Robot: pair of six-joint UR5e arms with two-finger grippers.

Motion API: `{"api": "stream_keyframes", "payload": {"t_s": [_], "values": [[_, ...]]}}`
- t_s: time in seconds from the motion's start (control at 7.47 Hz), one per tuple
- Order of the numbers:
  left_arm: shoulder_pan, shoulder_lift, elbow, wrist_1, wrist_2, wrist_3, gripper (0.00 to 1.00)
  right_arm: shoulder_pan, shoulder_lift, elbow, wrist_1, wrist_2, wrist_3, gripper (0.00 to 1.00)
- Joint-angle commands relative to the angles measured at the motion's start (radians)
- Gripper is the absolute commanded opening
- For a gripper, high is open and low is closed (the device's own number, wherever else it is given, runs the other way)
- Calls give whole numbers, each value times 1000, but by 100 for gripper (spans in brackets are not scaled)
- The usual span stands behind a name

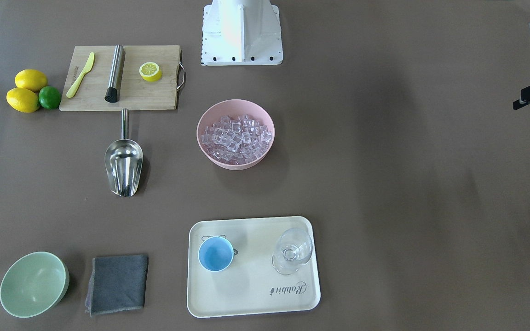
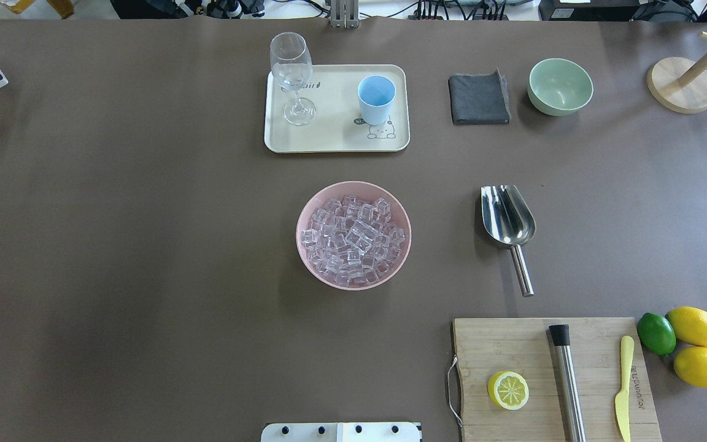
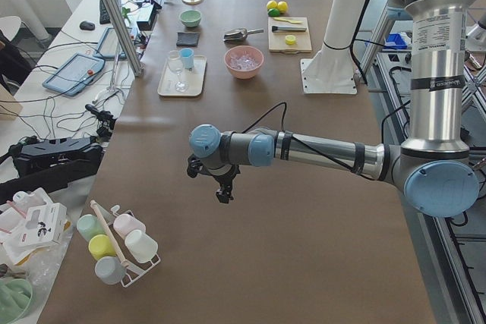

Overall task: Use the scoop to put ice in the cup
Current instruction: 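Move the right gripper toward the metal ice scoop on the table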

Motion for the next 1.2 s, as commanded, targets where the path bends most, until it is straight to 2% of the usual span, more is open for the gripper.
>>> {"api": "stream_keyframes", "payload": {"t_s": [0.0, 0.13, 0.54, 0.67, 0.8, 1.07], "values": [[-99, -5, 6, -3, 12, -3, 98, 0, -2, 0, -1, 0, 0, 100], [-145, 4, 11, 2, 15, -3, 98, 1, -1, 2, 0, 0, 0, 100], [-166, 13, 9, 3, 14, -3, 98, 1, 5, 6, 2, -1, -5, 100], [-181, 12, 9, 5, 15, -3, 98, 1, 2, 35, 2, -11, -3, 100], [-181, 3, 6, 5, 14, -5, 98, 1, 2, 63, 2, -68, -2, 100], [-189, 10, -2, 3, 9, -5, 98, 1, 4, 90, 0, -68, 2, 100]]}}
